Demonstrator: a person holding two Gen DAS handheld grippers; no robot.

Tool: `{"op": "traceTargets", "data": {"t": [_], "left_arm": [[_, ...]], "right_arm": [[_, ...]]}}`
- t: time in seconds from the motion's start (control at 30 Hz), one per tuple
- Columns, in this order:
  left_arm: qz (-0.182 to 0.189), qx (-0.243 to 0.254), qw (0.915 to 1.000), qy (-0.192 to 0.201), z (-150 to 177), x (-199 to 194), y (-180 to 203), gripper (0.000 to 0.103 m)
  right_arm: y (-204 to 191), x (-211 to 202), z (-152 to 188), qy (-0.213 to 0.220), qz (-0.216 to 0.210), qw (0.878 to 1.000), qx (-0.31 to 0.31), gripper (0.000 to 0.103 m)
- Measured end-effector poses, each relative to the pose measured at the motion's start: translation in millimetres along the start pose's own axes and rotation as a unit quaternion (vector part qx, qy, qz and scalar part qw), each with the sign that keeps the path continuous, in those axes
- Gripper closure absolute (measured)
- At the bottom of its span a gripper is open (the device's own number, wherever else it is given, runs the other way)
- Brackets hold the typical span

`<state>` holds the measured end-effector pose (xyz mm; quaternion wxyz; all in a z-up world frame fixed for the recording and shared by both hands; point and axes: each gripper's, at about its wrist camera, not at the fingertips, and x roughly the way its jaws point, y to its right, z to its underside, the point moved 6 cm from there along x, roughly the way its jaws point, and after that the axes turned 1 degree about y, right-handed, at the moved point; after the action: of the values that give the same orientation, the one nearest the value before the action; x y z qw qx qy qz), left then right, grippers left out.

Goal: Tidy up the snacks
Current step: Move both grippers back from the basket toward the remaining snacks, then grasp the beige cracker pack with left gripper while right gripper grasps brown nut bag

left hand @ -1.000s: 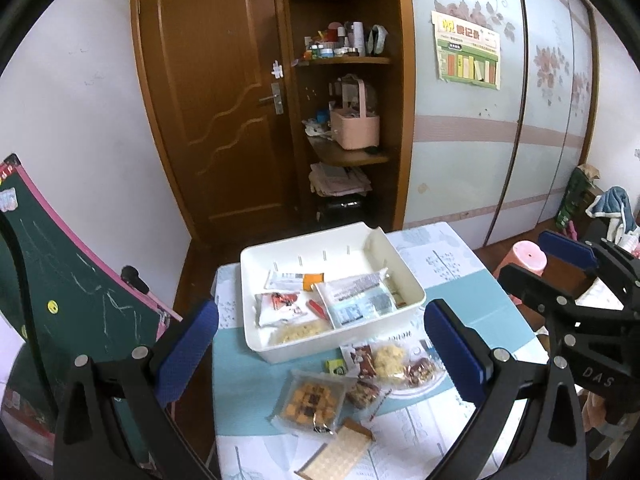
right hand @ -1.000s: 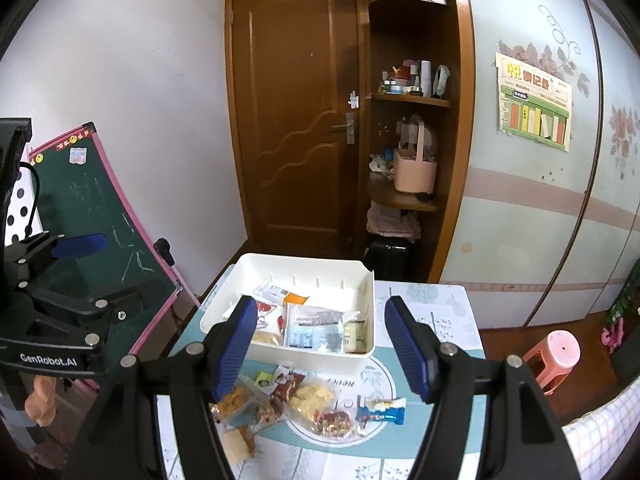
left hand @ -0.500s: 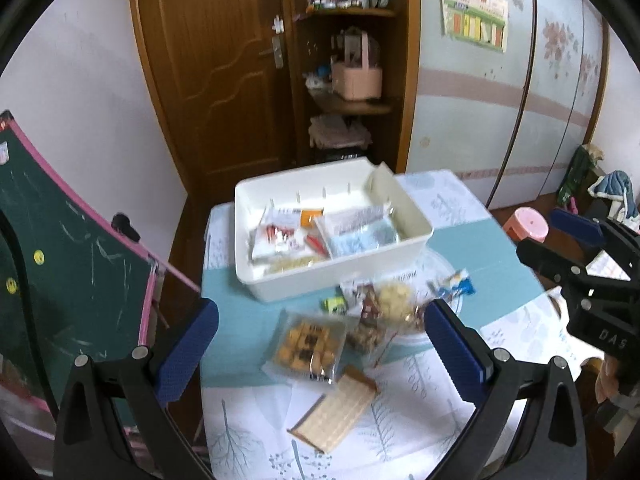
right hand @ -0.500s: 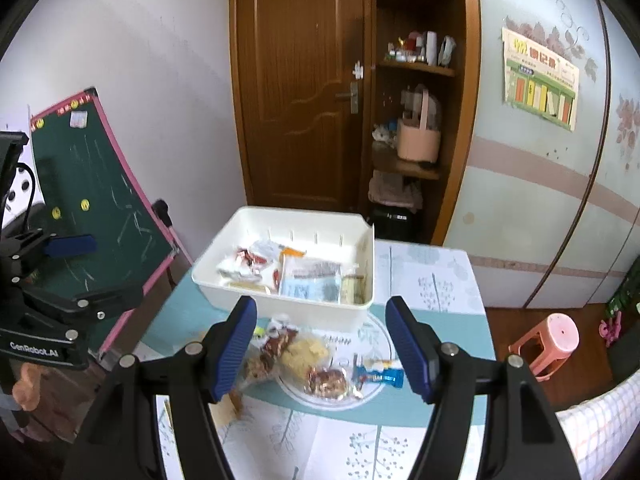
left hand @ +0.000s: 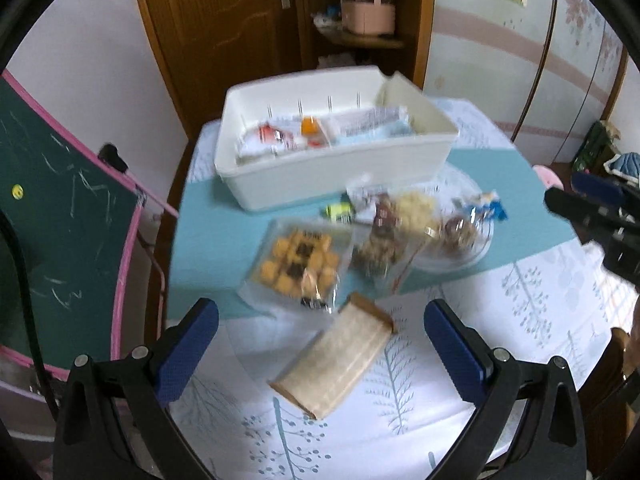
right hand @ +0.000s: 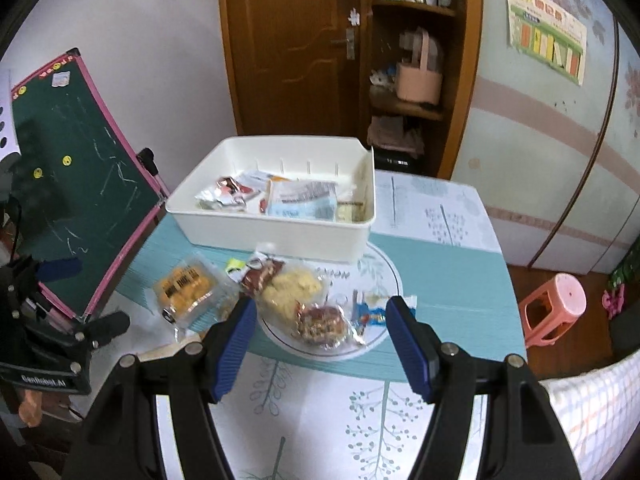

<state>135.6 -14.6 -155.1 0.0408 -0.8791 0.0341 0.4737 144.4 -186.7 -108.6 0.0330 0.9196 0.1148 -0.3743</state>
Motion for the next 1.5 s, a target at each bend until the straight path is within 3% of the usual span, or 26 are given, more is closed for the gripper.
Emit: {"op": "traceTargets", "data": {"t": [0.13, 0.33, 0.6, 1.07, 1.2, 1.37, 1.5], "left_arm": [[-0.002, 0.005, 0.9995, -0.031, 21, 21, 3, 0.001], [-0.009, 0.025, 0.9987, -0.044, 38, 36, 4, 0.001], [0.02, -0.006, 0.9954, -0.094, 66, 66, -9, 0.001], [0.03, -0.007, 0.9923, -0.12, 72, 101, -8, 0.001], [0.034, -0.014, 0.9905, -0.133, 76, 113, -5, 0.01], [0.031, -0.009, 0.9924, -0.119, 72, 114, -5, 0.018], [0.031, -0.007, 0.9935, -0.109, 70, 111, -2, 0.03]], "right_arm": [[9, 13, 15, -0.018, 0.001, 1.0, 0.015, 0.036], [21, 35, 37, -0.05, 0.006, 0.998, 0.031, 0.036], [20, 61, 56, -0.081, -0.001, 0.997, 0.021, 0.036], [3, 108, 64, -0.107, -0.04, 0.993, -0.002, 0.036], [3, 123, 57, -0.116, -0.038, 0.993, 0.006, 0.036], [-3, 138, 52, -0.119, -0.043, 0.992, 0.007, 0.036], [-5, 144, 49, -0.113, -0.038, 0.993, 0.007, 0.032]]}}
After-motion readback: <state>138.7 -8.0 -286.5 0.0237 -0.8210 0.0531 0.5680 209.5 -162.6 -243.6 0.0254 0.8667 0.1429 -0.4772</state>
